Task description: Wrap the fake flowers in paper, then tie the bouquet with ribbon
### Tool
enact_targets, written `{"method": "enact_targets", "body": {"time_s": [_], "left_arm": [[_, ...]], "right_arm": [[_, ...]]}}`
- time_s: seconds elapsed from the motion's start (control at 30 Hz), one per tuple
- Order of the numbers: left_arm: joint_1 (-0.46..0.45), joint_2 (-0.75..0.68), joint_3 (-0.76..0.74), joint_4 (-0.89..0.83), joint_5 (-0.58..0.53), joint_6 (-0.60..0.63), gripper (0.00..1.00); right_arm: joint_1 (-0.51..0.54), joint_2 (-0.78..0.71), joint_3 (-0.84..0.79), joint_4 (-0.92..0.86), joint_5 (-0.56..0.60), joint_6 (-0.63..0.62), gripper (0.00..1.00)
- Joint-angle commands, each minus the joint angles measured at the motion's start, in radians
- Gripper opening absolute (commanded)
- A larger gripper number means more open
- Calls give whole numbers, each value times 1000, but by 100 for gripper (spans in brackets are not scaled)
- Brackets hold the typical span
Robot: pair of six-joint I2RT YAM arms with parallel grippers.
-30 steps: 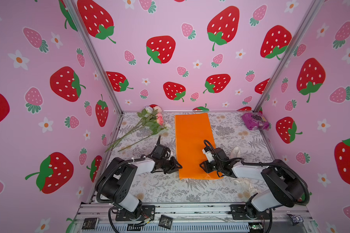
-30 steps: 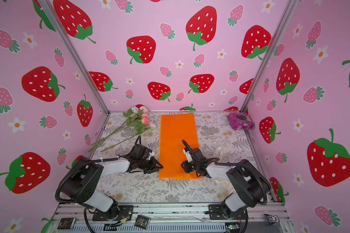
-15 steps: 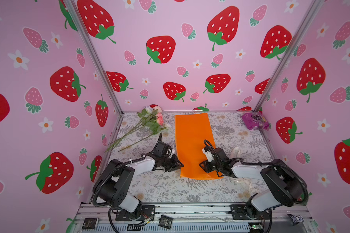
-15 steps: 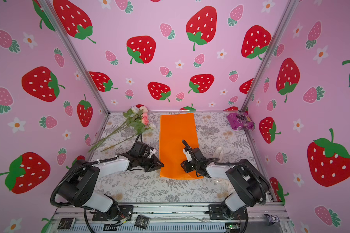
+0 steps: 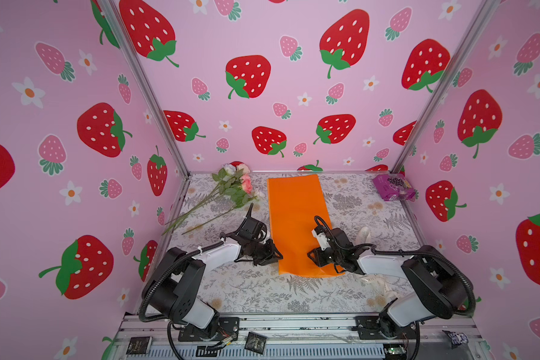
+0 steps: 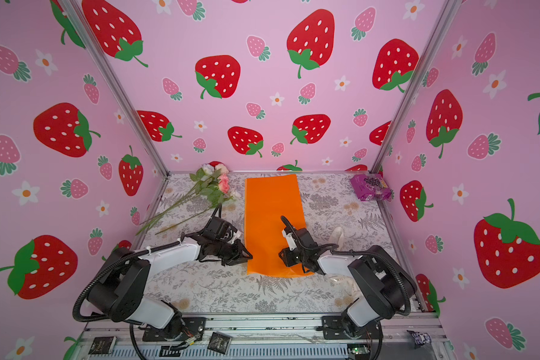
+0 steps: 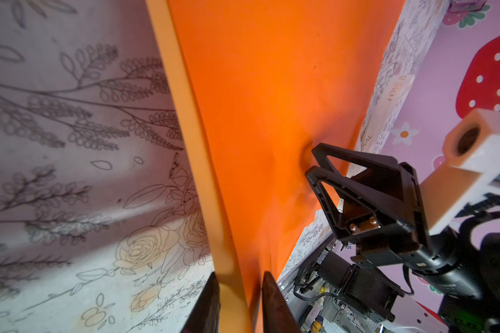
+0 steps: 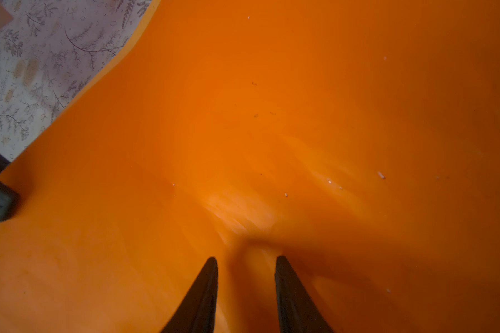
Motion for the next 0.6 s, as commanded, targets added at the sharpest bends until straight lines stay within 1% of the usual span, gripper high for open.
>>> {"method": "enact_targets", "body": {"time_s": [0.0,0.27,0.3,0.33,0.37,0.43,0.5,0.57], "left_arm": [[-11,-7,57,-104,-42,42,29],[-38,14,124,-252,-126,102,30],[-40,19,134,-276,-138,108,33],[-44,22,146,-303,-160,114,40],[-47,21,153,-327,-183,117,42],[-55,9,160,-356,-227,125,43],[-57,1,156,-365,-243,127,48],[-56,-13,132,-315,-210,120,48]], "right_arm": [[-3,47,-33,-112,31,19,37],[-3,46,-41,-109,34,22,37],[-3,48,-40,-111,34,22,38],[-3,51,-39,-115,33,22,38],[-3,49,-40,-114,33,22,38],[-3,46,-44,-107,33,27,38],[-3,48,-45,-106,34,27,38],[-3,51,-46,-106,33,25,38]]}}
